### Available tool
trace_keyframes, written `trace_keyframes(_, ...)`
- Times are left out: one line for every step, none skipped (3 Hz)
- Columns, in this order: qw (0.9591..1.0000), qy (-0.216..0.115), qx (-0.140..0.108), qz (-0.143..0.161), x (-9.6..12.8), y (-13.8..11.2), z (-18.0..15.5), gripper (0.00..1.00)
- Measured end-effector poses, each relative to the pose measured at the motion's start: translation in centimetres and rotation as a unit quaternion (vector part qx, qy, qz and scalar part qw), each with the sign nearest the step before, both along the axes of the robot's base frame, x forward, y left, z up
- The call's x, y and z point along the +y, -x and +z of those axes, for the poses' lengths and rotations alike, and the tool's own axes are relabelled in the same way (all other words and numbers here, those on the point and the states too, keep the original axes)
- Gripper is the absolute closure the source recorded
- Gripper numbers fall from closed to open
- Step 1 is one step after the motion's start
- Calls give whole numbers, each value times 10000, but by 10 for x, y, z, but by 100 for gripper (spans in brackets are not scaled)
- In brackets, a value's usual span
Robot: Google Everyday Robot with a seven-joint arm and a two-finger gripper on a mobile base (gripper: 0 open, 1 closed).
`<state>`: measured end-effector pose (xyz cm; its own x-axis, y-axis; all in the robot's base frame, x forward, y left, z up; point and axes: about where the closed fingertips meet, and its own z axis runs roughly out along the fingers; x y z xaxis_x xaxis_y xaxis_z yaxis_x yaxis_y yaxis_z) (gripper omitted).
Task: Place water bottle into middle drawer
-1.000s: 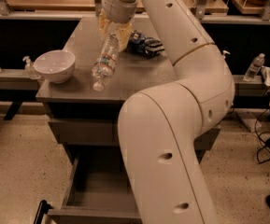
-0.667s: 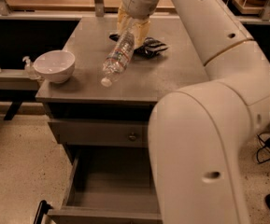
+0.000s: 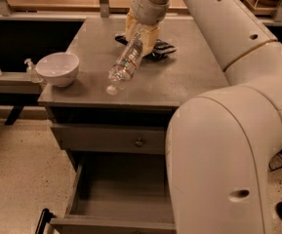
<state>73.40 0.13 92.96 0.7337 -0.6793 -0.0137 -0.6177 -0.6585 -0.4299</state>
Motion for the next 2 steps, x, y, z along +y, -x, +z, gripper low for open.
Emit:
trace_keyframes(9987,-13,320,-398,-8,-10,-21,100)
trace_keyframes(9939,-90,664,-873,-31,4,-21,100)
